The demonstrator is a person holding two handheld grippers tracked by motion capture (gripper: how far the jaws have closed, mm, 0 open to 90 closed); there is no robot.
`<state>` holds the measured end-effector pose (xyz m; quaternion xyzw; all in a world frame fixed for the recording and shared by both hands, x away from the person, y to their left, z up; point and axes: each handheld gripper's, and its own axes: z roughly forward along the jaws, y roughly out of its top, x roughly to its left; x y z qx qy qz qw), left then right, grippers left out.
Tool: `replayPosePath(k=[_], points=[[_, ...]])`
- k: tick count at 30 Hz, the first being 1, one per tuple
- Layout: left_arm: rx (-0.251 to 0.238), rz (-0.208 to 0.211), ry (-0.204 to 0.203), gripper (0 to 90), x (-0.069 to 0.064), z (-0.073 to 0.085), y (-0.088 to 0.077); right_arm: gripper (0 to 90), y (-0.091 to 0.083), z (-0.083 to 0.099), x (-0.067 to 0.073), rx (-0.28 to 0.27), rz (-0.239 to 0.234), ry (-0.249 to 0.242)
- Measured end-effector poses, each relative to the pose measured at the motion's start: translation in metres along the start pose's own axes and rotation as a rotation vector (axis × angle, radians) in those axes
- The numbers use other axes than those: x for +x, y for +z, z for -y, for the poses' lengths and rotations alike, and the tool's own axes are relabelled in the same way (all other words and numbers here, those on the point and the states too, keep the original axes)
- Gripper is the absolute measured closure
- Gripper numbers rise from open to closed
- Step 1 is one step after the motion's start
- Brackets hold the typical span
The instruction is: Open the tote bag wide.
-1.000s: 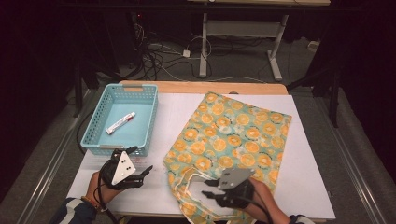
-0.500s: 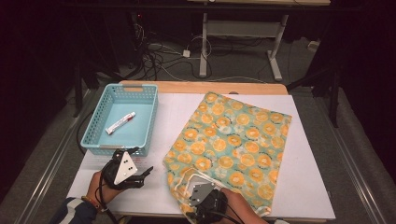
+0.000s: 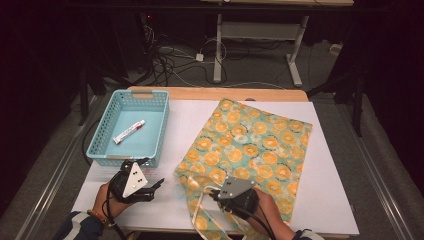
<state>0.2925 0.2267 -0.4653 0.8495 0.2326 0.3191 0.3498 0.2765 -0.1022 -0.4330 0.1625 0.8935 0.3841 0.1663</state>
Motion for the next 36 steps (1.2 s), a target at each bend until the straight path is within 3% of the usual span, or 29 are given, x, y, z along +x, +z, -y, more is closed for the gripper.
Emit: replayPosePath(k=[1, 3, 4, 6, 7, 10, 13, 19, 22, 24, 29, 31, 36], points=[[-0.003, 0.000, -0.004, 19.6, 0.000, 0.000, 0.000, 88.0, -0.007, -0.001, -0.010, -0.015, 0.049, 0.012], [-0.002, 0.001, -0.004, 19.6, -0.001, 0.000, 0.001, 88.0, -0.008, -0.002, -0.016, -0.017, 0.069, 0.014], [-0.001, 0.001, -0.004, 19.6, -0.001, 0.000, 0.001, 87.9, -0.007, 0.000, -0.024, 0.001, 0.108, 0.010], [0.002, 0.001, -0.001, 19.6, -0.001, 0.000, 0.001, 87.7, -0.004, 0.002, -0.028, 0.020, 0.114, 0.008], [0.003, 0.002, 0.000, 19.6, -0.001, 0.000, 0.001, 87.7, 0.003, 0.007, -0.035, 0.058, 0.105, 0.020], [0.004, 0.003, -0.001, 19.6, -0.001, 0.000, 0.001, 85.8, 0.012, 0.012, -0.038, 0.107, 0.104, 0.015], [0.006, 0.004, 0.002, 19.6, -0.001, 0.000, 0.001, 81.9, 0.024, 0.020, -0.040, 0.165, 0.056, 0.026], [0.009, 0.006, 0.005, 19.6, -0.001, 0.000, 0.001, 69.5, 0.033, 0.025, -0.040, 0.206, 0.021, 0.037], [0.006, 0.006, 0.001, 19.6, -0.001, 0.000, 0.001, 67.0, 0.033, 0.024, -0.040, 0.198, 0.001, 0.043], [0.006, 0.007, 0.001, 19.6, -0.001, 0.000, 0.001, 61.8, 0.035, 0.024, -0.037, 0.210, -0.010, 0.027], [0.010, 0.009, 0.005, 19.6, -0.001, 0.000, 0.001, 62.0, 0.040, 0.026, -0.040, 0.225, 0.014, 0.036], [0.009, 0.008, 0.003, 19.6, -0.001, 0.000, 0.002, 67.5, 0.041, 0.027, -0.048, 0.226, 0.046, 0.055], [0.010, 0.010, 0.005, 19.6, -0.001, 0.000, 0.002, 79.8, 0.045, 0.029, -0.057, 0.220, 0.041, 0.079]])
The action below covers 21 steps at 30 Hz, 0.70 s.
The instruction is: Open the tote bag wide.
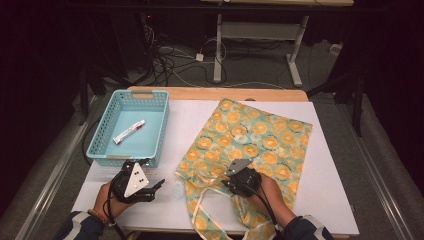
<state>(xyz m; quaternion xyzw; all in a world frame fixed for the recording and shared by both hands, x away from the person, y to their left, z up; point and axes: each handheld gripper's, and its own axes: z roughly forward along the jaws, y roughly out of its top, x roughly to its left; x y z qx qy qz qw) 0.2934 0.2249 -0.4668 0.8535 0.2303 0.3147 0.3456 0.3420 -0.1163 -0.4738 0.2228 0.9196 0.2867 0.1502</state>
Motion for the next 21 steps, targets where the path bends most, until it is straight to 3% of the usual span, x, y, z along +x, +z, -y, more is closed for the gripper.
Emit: replayPosePath(k=[4, 6, 14, 16, 18, 20, 21], points=[[-0.007, -0.004, -0.002, 19.7, 0.002, -0.001, -0.002, 88.1, 0.002, -0.006, 0.002, 0.023, 0.054, -0.049], [-0.011, -0.006, 0.006, 20.5, 0.004, -0.001, -0.003, 88.5, -0.001, -0.008, -0.001, 0.005, 0.079, -0.039], [-0.061, -0.013, 0.010, 20.9, 0.009, -0.010, -0.016, 88.7, -0.044, -0.023, -0.016, -0.166, 0.176, 0.008], [-0.079, -0.039, 0.002, 20.9, 0.016, -0.015, -0.022, 88.7, -0.054, -0.027, -0.019, -0.201, 0.196, 0.012], [-0.085, -0.065, -0.036, 20.9, 0.028, -0.019, -0.028, 88.8, -0.063, -0.031, -0.021, -0.229, 0.211, 0.011], [-0.076, -0.092, -0.065, 20.9, 0.042, -0.022, -0.031, 88.9, -0.073, -0.038, -0.025, -0.265, 0.229, 0.016], [-0.057, -0.087, -0.072, 20.9, 0.050, -0.025, -0.031, 88.9, -0.073, -0.038, -0.025, -0.265, 0.229, 0.016]])
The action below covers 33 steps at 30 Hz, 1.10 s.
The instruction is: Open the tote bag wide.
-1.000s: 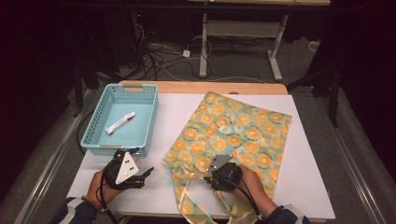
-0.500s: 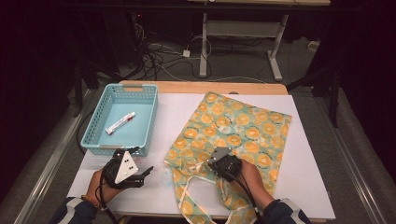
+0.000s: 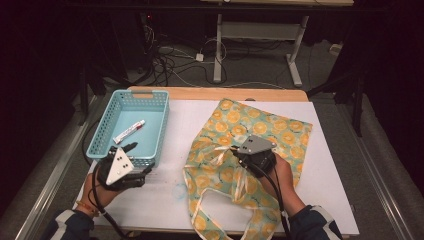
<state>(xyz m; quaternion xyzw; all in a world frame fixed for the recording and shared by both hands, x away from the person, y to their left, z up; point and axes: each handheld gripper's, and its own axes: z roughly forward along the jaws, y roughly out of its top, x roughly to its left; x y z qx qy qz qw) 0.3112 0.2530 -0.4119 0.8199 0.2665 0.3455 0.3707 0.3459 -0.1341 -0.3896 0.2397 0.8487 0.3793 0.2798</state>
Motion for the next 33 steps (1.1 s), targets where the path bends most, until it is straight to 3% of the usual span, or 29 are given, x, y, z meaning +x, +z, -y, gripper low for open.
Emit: replayPosePath(k=[6, 9, 13, 17, 22, 24, 27, 30, 31, 32, 33], points=[[0.095, -0.007, 0.009, 21.0, 0.042, -0.020, 0.023, 89.0, -0.013, -0.019, -0.007, -0.050, 0.031, -0.007], [0.183, 0.002, 0.018, 21.0, 0.064, -0.024, 0.047, 89.0, -0.018, -0.027, -0.009, -0.068, 0.043, -0.013], [0.309, 0.021, -0.025, 20.5, 0.091, -0.021, 0.081, 88.9, -0.025, -0.034, -0.013, -0.092, 0.056, -0.011], [0.397, 0.033, -0.058, 20.5, 0.104, -0.013, 0.108, 89.0, -0.029, -0.040, -0.019, -0.106, 0.070, -0.008], [0.507, 0.010, -0.070, 20.4, 0.113, 0.001, 0.134, 89.0, -0.033, -0.043, -0.027, -0.123, 0.092, 0.004], [0.562, 0.009, -0.117, 20.4, 0.119, 0.007, 0.142, 89.0, -0.034, -0.042, -0.029, -0.135, 0.098, 0.015], [0.606, -0.003, -0.190, 21.0, 0.127, 0.015, 0.151, 88.9, -0.032, -0.036, -0.028, -0.138, 0.085, 0.015], [0.642, 0.017, -0.252, 25.3, 0.132, 0.024, 0.159, 88.9, -0.031, -0.032, -0.027, -0.139, 0.084, 0.015], [0.651, 0.023, -0.267, 26.8, 0.132, 0.026, 0.161, 88.8, -0.030, -0.030, -0.028, -0.143, 0.084, 0.013], [0.625, 0.035, -0.292, 34.6, 0.133, 0.026, 0.160, 88.8, -0.032, -0.027, -0.029, -0.168, 0.089, 0.024], [0.621, 0.045, -0.305, 34.6, 0.134, 0.027, 0.161, 88.8, -0.032, -0.027, -0.029, -0.168, 0.089, 0.024]])
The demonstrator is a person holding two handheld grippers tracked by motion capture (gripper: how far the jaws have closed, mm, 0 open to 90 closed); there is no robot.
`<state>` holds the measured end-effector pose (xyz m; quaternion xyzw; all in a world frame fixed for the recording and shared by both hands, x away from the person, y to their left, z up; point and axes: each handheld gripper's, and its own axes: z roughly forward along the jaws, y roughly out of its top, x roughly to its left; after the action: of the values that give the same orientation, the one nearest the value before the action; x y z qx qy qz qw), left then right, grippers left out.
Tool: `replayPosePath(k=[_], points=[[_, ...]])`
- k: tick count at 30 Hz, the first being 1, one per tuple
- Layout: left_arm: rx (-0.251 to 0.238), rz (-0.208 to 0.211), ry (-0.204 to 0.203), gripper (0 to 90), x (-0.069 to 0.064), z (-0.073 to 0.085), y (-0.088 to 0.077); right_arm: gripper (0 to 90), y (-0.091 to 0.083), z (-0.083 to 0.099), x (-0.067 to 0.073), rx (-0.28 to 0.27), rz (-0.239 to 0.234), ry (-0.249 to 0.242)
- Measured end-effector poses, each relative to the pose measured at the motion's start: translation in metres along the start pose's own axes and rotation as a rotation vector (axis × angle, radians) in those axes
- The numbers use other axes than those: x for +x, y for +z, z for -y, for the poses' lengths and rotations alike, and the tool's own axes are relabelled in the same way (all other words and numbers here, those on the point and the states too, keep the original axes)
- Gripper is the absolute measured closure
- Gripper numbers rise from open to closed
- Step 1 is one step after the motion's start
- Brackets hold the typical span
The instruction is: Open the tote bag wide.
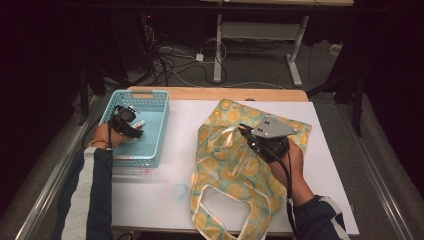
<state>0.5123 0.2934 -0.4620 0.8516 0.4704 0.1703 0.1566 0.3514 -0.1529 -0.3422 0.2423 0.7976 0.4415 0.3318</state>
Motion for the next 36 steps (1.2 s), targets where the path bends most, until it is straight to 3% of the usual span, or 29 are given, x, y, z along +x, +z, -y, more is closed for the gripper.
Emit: replayPosePath(k=[1, 3, 5, 11, 14, 19, 24, 31, 34, 36], points=[[-0.005, 0.051, -0.006, 48.2, 0.001, 0.001, 0.000, 88.8, -0.002, 0.003, -0.004, -0.019, -0.014, 0.029], [-0.004, 0.075, 0.004, 61.0, 0.001, 0.001, 0.000, 88.8, -0.002, 0.005, -0.005, -0.021, -0.015, 0.038], [0.008, 0.082, 0.031, 68.3, -0.002, 0.000, -0.001, 88.8, -0.002, 0.006, -0.005, -0.024, -0.011, 0.035], [0.042, 0.024, 0.118, 70.0, -0.015, -0.008, -0.003, 88.9, -0.007, 0.009, -0.009, -0.041, 0.006, 0.061], [0.021, 0.034, 0.136, 70.0, -0.019, -0.009, -0.006, 88.9, -0.009, 0.010, -0.011, -0.041, 0.014, 0.065], [-0.113, 0.033, 0.150, 70.1, -0.028, -0.012, -0.023, 88.9, -0.009, 0.012, -0.012, -0.039, 0.020, 0.067], [-0.269, 0.064, 0.172, 70.1, -0.043, -0.013, -0.048, 88.9, -0.007, 0.013, -0.010, -0.028, 0.017, 0.067], [-0.488, 0.106, 0.245, 70.2, -0.079, -0.005, -0.088, 88.9, -0.003, 0.015, -0.007, -0.006, 0.028, 0.061], [-0.584, 0.157, 0.259, 70.2, -0.098, 0.003, -0.103, 89.0, -0.001, 0.016, -0.006, -0.003, 0.032, 0.066], [-0.612, 0.168, 0.303, 70.2, -0.110, 0.007, -0.111, 89.0, 0.002, 0.018, -0.005, 0.008, 0.032, 0.067]])
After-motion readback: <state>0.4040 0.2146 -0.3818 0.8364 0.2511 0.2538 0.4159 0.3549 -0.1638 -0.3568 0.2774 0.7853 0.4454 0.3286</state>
